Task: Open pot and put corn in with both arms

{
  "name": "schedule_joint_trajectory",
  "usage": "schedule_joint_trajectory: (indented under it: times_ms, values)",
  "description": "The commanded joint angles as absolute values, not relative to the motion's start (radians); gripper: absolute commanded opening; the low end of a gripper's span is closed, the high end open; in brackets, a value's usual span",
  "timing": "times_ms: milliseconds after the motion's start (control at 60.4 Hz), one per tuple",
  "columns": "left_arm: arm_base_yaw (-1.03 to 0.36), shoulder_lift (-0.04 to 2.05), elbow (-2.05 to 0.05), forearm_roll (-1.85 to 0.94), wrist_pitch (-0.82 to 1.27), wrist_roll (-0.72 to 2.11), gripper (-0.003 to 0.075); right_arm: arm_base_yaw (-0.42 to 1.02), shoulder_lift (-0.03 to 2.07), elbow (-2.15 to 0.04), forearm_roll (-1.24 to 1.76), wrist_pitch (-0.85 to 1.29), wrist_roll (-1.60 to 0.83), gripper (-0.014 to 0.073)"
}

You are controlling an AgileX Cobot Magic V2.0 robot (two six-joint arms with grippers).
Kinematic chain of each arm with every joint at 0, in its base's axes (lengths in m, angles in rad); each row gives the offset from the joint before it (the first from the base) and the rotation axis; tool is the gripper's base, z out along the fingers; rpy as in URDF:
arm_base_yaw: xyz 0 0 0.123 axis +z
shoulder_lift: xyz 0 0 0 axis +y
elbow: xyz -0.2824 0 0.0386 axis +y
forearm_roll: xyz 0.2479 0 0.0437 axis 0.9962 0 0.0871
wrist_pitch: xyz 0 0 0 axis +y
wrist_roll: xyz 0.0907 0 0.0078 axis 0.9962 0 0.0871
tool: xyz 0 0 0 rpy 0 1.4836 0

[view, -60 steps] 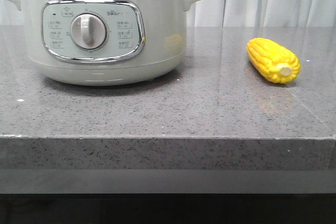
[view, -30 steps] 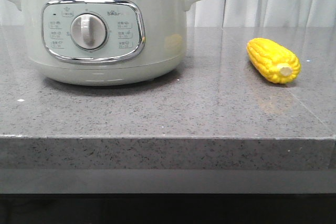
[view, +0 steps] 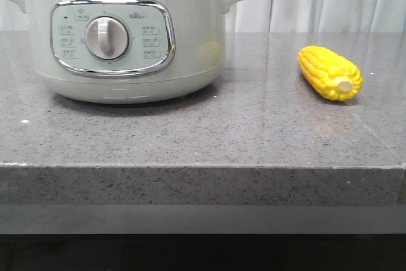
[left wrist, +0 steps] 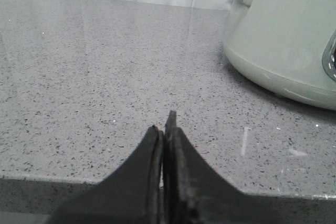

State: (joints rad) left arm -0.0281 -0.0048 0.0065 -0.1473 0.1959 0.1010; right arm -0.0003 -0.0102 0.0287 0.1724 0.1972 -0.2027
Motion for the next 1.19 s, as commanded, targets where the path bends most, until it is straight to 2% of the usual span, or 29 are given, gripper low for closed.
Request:
schedule_joint_trajectory:
  times_ms: [0, 662, 894, 1175]
  values:
    - [-0.025, -0.028, 0.007, -0.154, 0.111, 0.094, -0.0018, -0.005, -0.032, 0.025, 0.168, 0.121, -0.210, -0.0060]
    - [-0.025, -0.027, -0.003, -0.154, 0.052, 0.094, -0.0019, -0.005, -0.032, 0.013, 0.168, 0.110, -0.210, -0.0060]
    - [-0.025, 0.023, -0.221, -0.173, 0.143, 0.094, -0.0019, -0.005, 0.001, -0.200, 0.167, 0.193, -0.210, -0.0060]
    - [-0.025, 0.388, -0.525, -0.171, 0.190, 0.094, -0.0019, -0.005, 0.313, -0.520, 0.167, 0.232, -0.211, -0.0060]
